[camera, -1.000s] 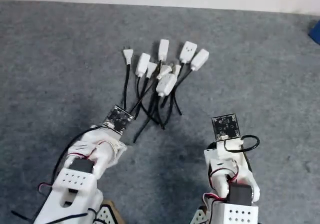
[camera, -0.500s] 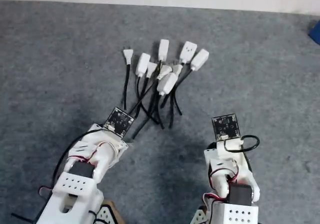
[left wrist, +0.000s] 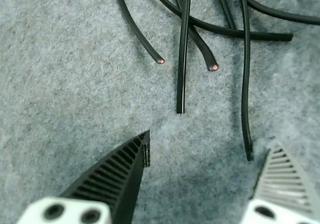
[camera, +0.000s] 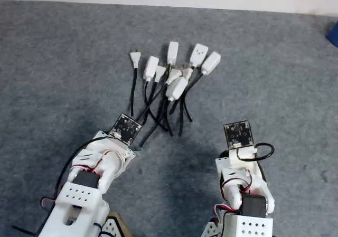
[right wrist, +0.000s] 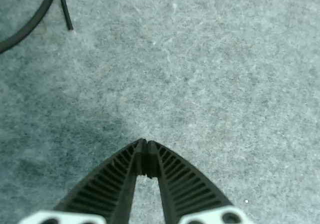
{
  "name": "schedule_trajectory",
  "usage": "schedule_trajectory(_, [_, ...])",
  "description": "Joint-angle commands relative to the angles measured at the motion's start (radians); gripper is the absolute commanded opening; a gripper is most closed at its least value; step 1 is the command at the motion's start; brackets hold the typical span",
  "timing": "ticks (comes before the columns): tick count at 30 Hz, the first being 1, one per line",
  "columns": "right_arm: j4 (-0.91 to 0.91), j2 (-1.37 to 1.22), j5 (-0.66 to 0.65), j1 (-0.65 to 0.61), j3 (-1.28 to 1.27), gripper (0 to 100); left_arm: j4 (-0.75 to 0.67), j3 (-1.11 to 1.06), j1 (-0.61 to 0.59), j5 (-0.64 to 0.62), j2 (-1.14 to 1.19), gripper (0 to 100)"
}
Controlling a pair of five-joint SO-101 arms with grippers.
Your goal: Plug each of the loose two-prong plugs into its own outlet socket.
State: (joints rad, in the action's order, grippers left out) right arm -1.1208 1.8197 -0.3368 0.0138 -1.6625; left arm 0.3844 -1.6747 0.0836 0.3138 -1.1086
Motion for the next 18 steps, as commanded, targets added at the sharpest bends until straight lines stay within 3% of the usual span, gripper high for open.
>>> schedule_trajectory(1, [0.013,0.013,-0.008,-0.005,-0.151,0.8,-0.011,-0.015,0.015,0.005,-0.010,34])
schedule_trajectory(15, [0.013,0.012,-0.008,-0.012,-0.151,0.8,-0.011,-0.015,0.015,0.005,-0.010,34])
schedule_trajectory(18, [0.013,-0.028,-0.008,-0.065,-0.153,0.8,-0.011,-0.015,0.015,0.005,-0.010,34])
